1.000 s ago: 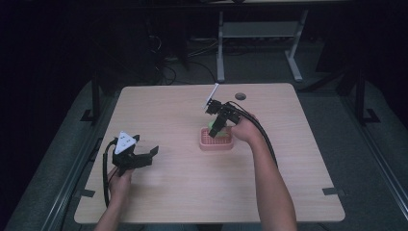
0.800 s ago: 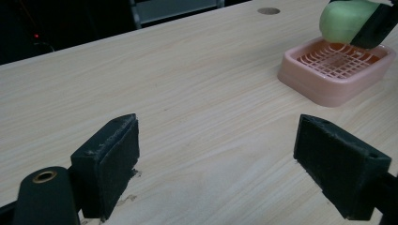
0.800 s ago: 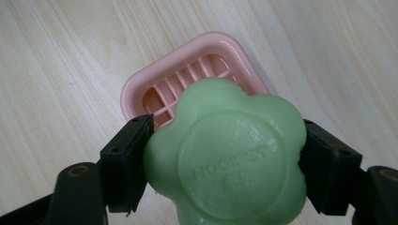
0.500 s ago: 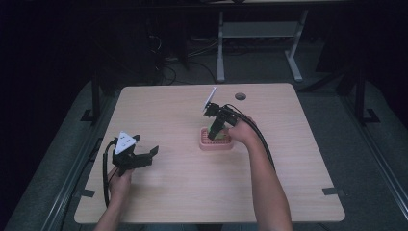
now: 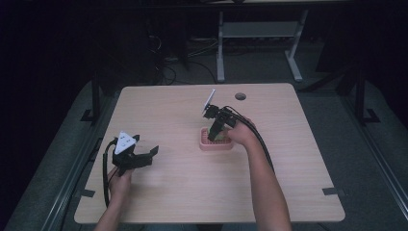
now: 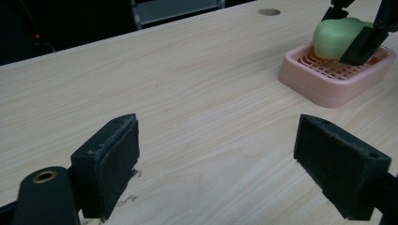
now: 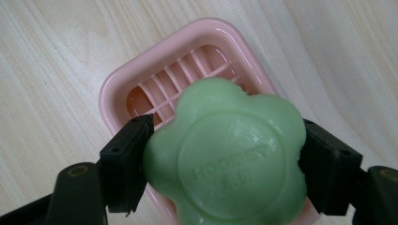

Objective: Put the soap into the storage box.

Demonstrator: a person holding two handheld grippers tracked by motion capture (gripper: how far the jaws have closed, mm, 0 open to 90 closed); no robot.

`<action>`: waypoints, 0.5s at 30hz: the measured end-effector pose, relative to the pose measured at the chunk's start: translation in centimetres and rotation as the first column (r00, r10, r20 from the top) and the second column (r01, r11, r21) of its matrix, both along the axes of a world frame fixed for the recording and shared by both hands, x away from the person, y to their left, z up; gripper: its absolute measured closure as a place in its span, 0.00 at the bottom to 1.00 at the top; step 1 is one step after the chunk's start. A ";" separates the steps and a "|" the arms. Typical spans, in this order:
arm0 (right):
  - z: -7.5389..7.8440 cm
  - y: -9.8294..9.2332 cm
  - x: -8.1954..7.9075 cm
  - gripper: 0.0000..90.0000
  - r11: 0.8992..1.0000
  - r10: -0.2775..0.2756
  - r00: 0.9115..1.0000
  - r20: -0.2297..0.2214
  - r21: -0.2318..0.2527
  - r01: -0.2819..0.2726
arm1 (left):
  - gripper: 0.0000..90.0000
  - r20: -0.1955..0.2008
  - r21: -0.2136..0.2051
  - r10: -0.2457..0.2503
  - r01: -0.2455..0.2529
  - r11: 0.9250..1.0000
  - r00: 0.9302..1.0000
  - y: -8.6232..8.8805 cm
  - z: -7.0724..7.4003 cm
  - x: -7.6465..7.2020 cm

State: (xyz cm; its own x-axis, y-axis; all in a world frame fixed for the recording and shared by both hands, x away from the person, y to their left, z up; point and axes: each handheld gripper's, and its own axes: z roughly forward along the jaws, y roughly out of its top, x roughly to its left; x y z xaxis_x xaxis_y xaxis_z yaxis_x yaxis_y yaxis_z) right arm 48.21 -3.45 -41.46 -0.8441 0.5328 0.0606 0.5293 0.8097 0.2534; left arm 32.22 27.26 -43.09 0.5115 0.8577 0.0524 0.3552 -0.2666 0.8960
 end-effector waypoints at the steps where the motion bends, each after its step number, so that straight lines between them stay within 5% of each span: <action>1: -0.1 0.0 0.0 0.29 1.000 0.001 1.000 -0.003 0.000 -0.001 | 0.16 0.001 0.001 0.001 -0.001 1.000 1.000 0.0 0.0 0.0; 15: -0.3 0.3 -0.2 0.28 1.000 0.001 1.000 0.000 -0.008 -0.001 | 0.16 0.001 0.000 0.001 -0.001 1.000 1.000 0.0 0.0 0.0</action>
State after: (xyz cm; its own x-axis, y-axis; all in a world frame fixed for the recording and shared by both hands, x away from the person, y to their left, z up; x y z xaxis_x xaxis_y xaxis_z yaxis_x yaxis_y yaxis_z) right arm 48.03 -3.12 -41.73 -0.8446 0.5325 0.0560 0.5285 0.8122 0.2471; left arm 32.24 27.28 -43.09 0.5108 0.8580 0.0530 0.3545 -0.2664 0.8963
